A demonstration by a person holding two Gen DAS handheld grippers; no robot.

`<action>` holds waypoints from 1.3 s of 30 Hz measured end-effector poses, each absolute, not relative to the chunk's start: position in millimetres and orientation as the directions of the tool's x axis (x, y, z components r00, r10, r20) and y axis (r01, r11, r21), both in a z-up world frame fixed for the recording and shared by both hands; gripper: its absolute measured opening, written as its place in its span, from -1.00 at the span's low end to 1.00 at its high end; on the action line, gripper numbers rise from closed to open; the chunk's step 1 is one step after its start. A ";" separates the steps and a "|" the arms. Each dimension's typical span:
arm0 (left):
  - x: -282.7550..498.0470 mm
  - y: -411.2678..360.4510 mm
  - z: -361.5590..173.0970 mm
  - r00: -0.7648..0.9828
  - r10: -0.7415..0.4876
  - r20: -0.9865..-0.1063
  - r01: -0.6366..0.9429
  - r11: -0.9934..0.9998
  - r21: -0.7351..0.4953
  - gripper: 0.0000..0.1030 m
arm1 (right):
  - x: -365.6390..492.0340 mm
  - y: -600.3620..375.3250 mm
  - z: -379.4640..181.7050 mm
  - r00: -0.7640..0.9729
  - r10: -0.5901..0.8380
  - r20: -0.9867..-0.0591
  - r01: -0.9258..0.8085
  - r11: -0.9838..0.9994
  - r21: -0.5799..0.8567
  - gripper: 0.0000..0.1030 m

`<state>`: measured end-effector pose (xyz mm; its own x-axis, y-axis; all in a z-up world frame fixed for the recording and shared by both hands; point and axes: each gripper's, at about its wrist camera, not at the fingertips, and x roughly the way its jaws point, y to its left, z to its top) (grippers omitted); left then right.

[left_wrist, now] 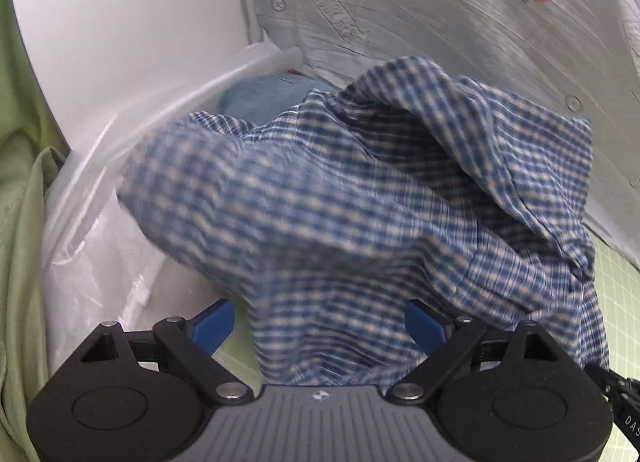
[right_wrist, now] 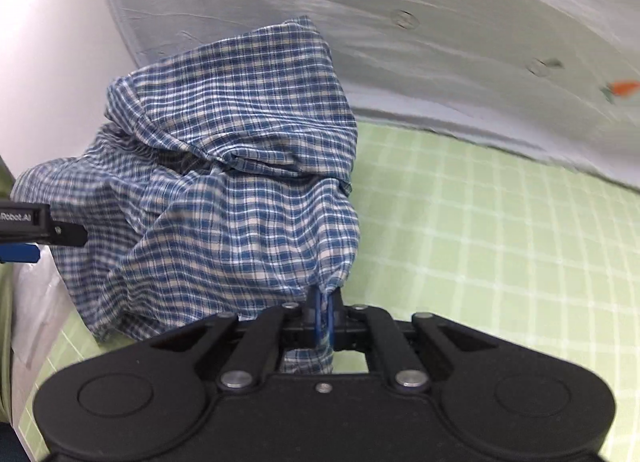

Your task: Fold clothes

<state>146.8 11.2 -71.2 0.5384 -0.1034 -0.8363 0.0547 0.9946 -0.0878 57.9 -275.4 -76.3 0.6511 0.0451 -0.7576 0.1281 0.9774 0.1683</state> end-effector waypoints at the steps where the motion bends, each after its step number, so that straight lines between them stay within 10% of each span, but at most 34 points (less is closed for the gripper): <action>1: 134.4 2.4 -76.7 0.520 -0.118 -0.846 0.075 0.993 -0.092 0.79 | 37.4 -287.8 -80.0 0.633 0.027 -0.774 0.167 0.971 0.170 -0.93; 8: 54.3 -48.1 -112.2 0.365 -0.168 -0.916 0.145 0.982 -0.123 0.80 | -82.6 -362.3 -97.9 0.521 -0.054 -0.852 0.386 0.905 0.179 -0.82; 13: 23.8 -65.6 -120.7 0.331 -0.164 -0.929 0.115 0.984 -0.133 0.80 | -93.5 -380.8 -76.0 0.581 -0.074 -0.811 0.366 0.914 0.178 -0.24; 25: 25.7 -66.9 -134.9 0.279 -0.135 -0.951 -0.148 0.972 -0.181 0.80 | -44.2 -449.1 -66.2 0.670 -0.020 -0.742 0.315 0.912 0.261 0.37; 36: 56.9 -57.1 -165.4 0.154 -0.191 -0.969 -0.336 0.912 -0.233 0.68 | 47.6 -471.0 -103.8 0.689 0.154 -0.708 0.181 0.909 0.374 0.41; 39: 59.4 -58.2 -168.7 0.156 -0.203 -0.967 -0.336 0.909 -0.245 0.25 | 52.8 -475.5 -110.3 0.695 0.209 -0.688 0.146 0.896 0.420 -0.39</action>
<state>59.4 -58.2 -168.7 0.1565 -0.2030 -0.9666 -0.3360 0.9093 -0.2454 52.8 -475.5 -110.3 0.6955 0.2086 -0.6876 0.1464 0.8957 0.4198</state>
